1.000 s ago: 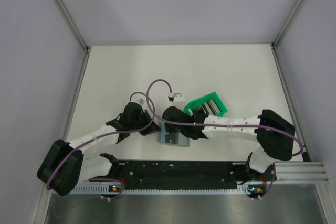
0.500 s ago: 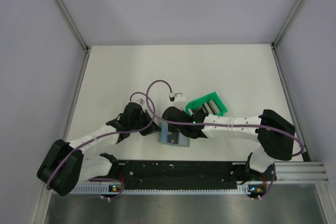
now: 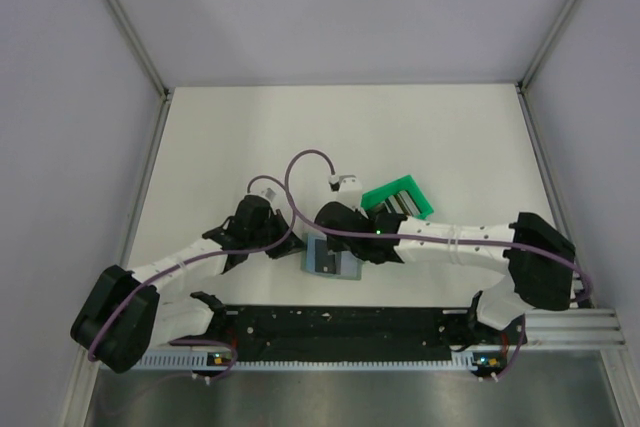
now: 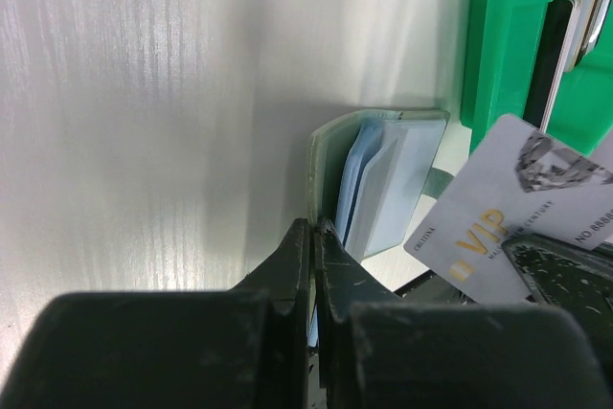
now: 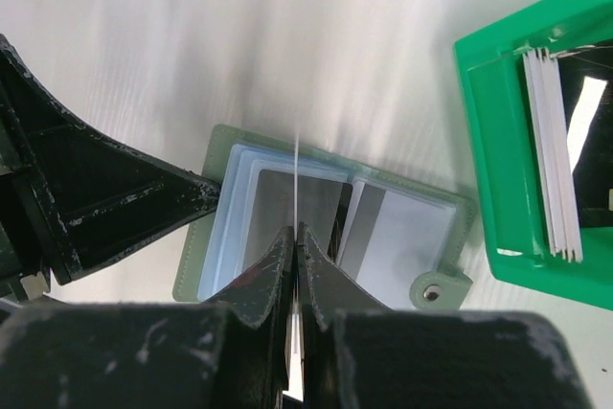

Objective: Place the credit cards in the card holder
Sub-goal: Turn over the card slot in the card holder.

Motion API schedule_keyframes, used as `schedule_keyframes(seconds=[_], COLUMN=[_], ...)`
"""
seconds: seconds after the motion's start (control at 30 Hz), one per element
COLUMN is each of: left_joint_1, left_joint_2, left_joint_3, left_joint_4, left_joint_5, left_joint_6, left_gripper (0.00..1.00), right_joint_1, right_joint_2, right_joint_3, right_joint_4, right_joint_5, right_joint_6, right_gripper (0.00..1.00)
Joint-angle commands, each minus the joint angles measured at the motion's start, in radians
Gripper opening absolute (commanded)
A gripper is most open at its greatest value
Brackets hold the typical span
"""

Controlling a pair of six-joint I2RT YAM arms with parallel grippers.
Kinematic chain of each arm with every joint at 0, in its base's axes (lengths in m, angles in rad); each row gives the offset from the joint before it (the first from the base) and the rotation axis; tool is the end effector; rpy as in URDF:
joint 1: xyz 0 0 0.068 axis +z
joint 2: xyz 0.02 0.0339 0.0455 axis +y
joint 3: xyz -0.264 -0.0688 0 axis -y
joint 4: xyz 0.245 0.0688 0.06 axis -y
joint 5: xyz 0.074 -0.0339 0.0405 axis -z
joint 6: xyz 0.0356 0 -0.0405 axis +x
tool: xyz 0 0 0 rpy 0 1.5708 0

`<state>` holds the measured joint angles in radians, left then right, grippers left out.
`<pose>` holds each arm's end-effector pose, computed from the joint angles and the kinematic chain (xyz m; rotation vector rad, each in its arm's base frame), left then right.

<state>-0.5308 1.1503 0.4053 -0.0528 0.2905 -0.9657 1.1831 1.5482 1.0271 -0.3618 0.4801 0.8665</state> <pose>0.1746 -0.1143 0.1551 -0.4077 2.5591 -0.9935 0.1375 0.2932 0.2259 -0.1674 2.3589 0.4217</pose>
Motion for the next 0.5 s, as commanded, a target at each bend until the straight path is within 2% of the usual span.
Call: schedule_keyframes(seconds=[0.0,0.2,0.47], left_joint_1=[0.003,0.002,0.003], left_joint_2=[0.002,0.002,0.002], left_joint_3=[0.01,0.012,0.009], left_joint_4=[0.028,0.03,0.033], left_joint_5=[-0.008,-0.007,0.001], left_joint_6=[0.021,0.022,0.021], left_gripper=[0.0,0.0,0.0], right_joint_1=[0.012,0.01,0.01], right_joint_2=[-0.089,-0.128,-0.024], right_joint_3=[-0.015,-0.041,0.019], right_joint_4=[-0.04,-0.039,0.089], right_joint_5=[0.052,0.06,-0.037], right_joint_6=[0.003,0.023,0.006], right_gripper=[0.0,0.0,0.0])
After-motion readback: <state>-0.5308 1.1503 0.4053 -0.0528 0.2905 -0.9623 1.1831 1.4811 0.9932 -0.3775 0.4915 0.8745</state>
